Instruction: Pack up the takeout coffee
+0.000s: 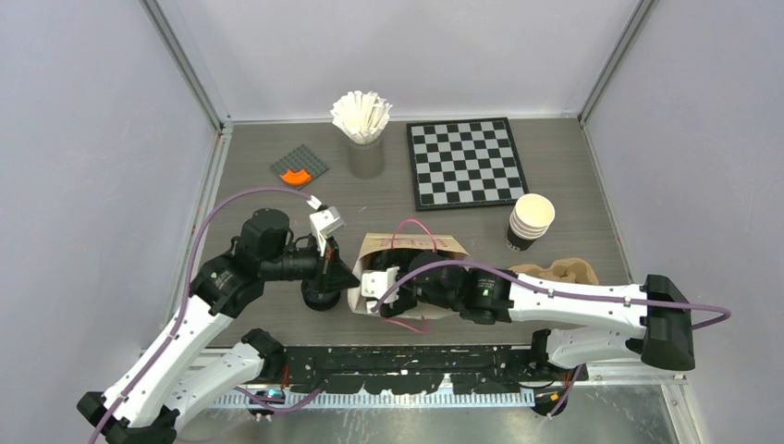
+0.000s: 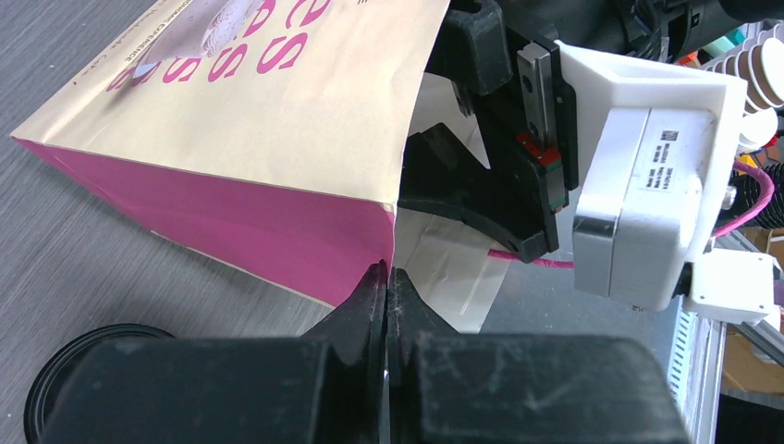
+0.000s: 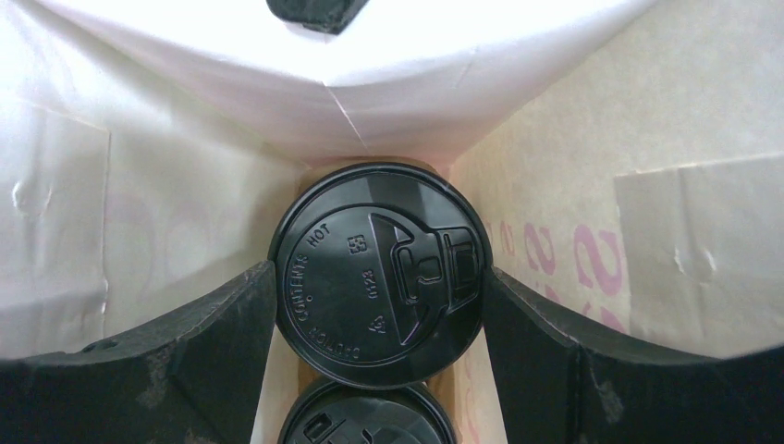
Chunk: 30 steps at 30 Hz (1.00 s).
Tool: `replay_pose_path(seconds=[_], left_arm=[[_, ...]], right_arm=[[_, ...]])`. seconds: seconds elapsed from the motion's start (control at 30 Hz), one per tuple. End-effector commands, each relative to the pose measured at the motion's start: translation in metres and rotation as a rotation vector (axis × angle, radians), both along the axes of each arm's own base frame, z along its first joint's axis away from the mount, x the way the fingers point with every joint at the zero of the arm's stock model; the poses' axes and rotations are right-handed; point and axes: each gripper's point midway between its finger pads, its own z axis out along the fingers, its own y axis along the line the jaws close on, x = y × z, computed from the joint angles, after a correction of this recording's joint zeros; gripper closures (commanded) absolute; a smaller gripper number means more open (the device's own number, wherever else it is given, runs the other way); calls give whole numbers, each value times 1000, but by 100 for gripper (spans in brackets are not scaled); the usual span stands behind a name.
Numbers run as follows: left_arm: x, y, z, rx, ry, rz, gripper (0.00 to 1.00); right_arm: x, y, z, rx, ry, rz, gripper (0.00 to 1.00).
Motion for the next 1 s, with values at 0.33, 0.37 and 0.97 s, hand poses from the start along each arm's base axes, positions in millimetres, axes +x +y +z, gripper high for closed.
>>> replay_pose_path(seconds=[0.33, 0.37, 0.97], left_arm=[[-2, -2, 4, -11, -20, -27, 100], [-2, -2, 5, -11, -17, -26, 100], [2, -2, 5, 0, 13, 12, 100]], right_arm=[[9, 17, -1, 58, -26, -5, 22], [12, 17, -2, 59, -28, -12, 22], [11, 0, -6, 34, 1, -29, 22]])
